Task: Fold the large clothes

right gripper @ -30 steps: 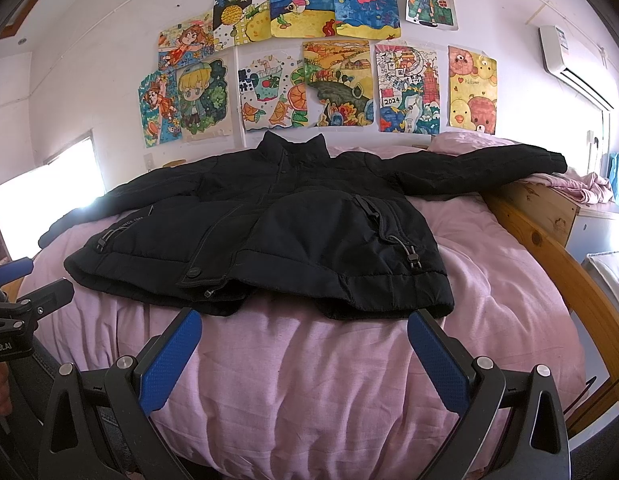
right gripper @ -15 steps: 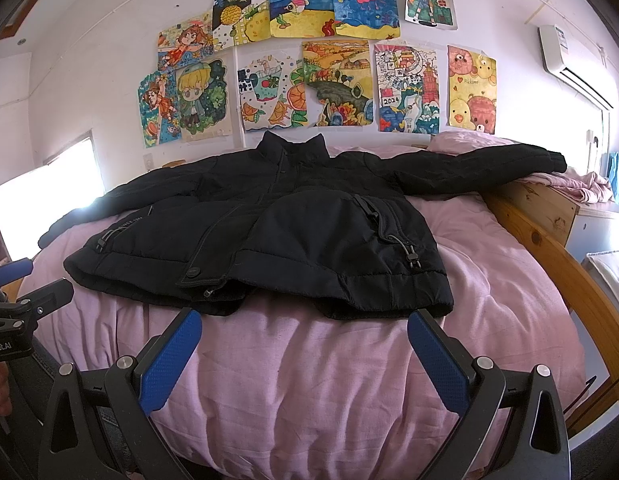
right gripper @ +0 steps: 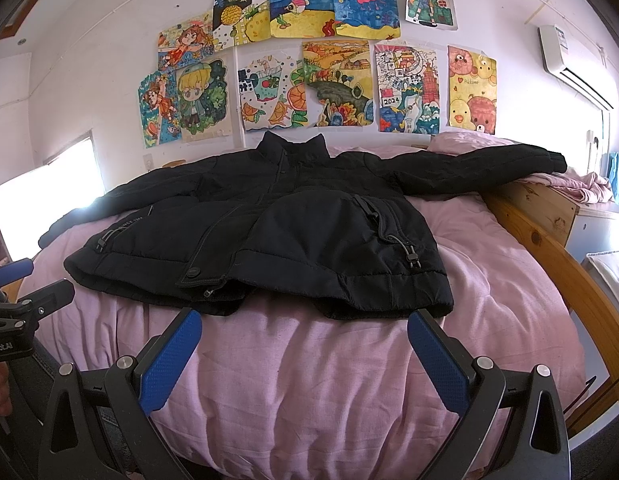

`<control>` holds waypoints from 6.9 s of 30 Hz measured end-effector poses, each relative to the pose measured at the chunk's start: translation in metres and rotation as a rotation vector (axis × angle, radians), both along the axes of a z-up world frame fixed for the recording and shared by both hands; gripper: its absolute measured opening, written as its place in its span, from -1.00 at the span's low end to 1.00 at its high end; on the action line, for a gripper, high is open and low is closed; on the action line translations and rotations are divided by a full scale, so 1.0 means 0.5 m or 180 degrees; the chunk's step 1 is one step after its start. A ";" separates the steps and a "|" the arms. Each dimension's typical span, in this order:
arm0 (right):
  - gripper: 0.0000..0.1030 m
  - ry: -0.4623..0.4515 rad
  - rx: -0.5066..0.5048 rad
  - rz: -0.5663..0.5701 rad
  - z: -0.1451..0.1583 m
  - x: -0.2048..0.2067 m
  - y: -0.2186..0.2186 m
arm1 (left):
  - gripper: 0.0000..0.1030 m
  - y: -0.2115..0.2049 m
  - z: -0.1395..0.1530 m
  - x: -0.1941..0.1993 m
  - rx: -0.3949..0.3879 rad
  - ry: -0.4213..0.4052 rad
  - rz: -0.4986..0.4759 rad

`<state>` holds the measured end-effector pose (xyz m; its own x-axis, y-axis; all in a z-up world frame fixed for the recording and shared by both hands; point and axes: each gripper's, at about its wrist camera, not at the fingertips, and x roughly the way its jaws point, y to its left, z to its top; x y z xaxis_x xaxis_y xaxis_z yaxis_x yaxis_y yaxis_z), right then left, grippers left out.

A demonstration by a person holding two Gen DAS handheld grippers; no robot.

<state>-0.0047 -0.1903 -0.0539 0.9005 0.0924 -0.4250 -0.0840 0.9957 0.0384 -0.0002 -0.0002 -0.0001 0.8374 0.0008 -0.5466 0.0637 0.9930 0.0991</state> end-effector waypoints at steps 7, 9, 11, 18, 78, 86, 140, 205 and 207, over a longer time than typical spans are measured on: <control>1.00 0.0000 -0.0002 0.0000 0.000 -0.001 0.000 | 0.98 0.000 0.000 0.000 0.0000 0.0004 -0.0002; 1.00 0.0000 0.0000 0.0002 0.000 -0.001 0.000 | 0.98 0.000 0.000 0.000 -0.0001 0.0004 -0.0001; 1.00 -0.0001 -0.0002 0.0002 0.003 -0.002 0.000 | 0.98 0.000 0.000 0.000 -0.0003 0.0001 0.0000; 1.00 0.0013 0.0013 -0.0003 0.016 -0.004 0.001 | 0.98 0.009 -0.009 0.005 -0.0019 0.0080 0.0061; 0.54 0.0394 0.1405 -0.2591 0.154 0.540 -0.933 | 0.98 -0.270 -0.158 0.970 0.0111 0.1311 -0.1222; -0.64 0.0050 0.1421 -0.2652 0.194 0.532 -0.898 | 0.98 -0.256 -0.130 0.967 -0.0039 0.1249 -0.1202; 0.57 0.1033 0.0689 0.1345 0.149 1.038 -0.073 | 0.98 0.041 -0.075 1.023 -0.1062 0.1230 -0.1028; 1.00 0.0269 -0.1035 0.1045 0.049 1.002 -0.037 | 0.73 0.374 0.043 0.757 -0.0792 0.0192 0.0776; 1.00 0.0241 -0.1171 0.1176 0.068 0.989 0.010 | 0.74 0.409 0.052 0.717 -0.0880 0.0280 0.0925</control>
